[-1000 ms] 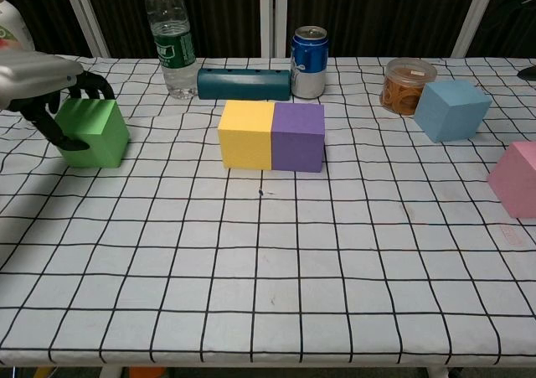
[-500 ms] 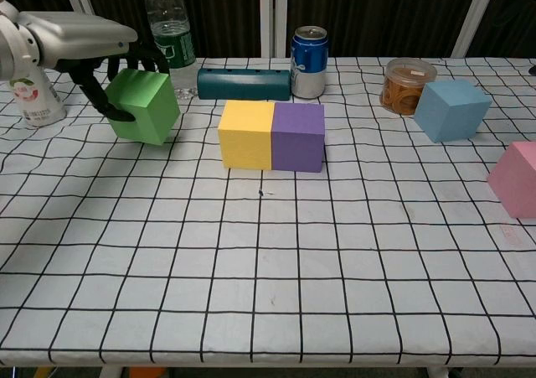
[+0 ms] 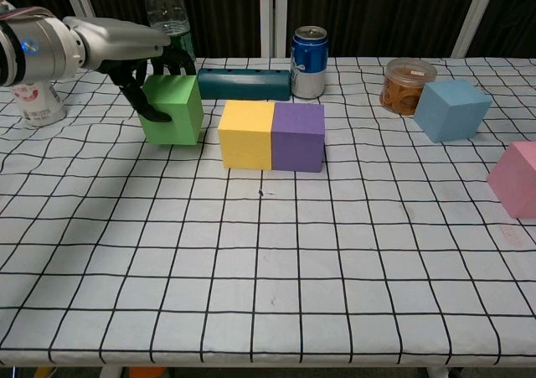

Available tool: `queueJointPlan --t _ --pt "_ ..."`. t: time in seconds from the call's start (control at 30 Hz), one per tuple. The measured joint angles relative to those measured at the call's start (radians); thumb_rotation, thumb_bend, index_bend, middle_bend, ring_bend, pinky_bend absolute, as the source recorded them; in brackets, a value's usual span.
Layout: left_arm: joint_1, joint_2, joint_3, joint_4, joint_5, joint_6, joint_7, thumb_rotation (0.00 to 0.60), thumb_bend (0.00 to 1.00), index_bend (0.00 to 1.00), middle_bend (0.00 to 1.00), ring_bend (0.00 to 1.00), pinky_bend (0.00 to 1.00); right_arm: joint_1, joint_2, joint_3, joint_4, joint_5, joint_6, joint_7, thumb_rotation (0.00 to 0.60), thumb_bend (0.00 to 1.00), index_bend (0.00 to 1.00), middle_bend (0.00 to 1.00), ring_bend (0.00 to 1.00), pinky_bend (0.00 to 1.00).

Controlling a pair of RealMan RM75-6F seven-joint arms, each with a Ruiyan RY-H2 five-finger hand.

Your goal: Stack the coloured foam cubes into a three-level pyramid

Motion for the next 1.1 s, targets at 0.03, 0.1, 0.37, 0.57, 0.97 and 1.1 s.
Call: queueJointPlan --t 0.03,0.1,0.37,0.57,0.97,1.1 --pt "-0.005 -0.002 0.001 -0.008 -0.024 0.005 0.015 0.462 0.26 0.21 0.38 0.42 0.40 0.000 0.000 0.000 0.001 -0.001 0.000 0.004 0.600 0.18 0.00 0.22 0.04 0.00" --pt "-0.018 -0.004 0.003 -0.029 -0.077 0.016 0.045 0.454 0.26 0.21 0.38 0.42 0.40 -0.002 0.000 -0.001 0.007 -0.006 0.001 0.013 0.600 0.18 0.00 0.22 0.04 0.00" --pt "-0.052 -0.001 0.031 -0.081 -0.122 0.030 0.080 0.453 0.26 0.20 0.37 0.40 0.36 -0.005 0.000 -0.006 0.021 -0.017 0.004 0.036 0.600 0.18 0.00 0.22 0.04 0.00" --pt "-0.056 -0.011 0.046 -0.046 -0.085 0.024 0.053 0.452 0.26 0.19 0.37 0.40 0.36 -0.006 -0.003 -0.006 0.025 -0.016 0.003 0.038 0.600 0.18 0.00 0.22 0.04 0.00" --pt "-0.050 -0.022 0.065 0.011 0.065 -0.013 -0.053 0.484 0.26 0.19 0.33 0.37 0.34 -0.003 -0.006 -0.003 0.028 -0.003 -0.008 0.034 0.600 0.18 0.00 0.22 0.04 0.00" --pt "-0.048 -0.032 0.068 0.041 0.116 -0.015 -0.086 0.484 0.26 0.19 0.33 0.37 0.34 -0.002 -0.007 -0.001 0.026 0.000 -0.010 0.029 0.600 0.18 0.00 0.22 0.04 0.00"
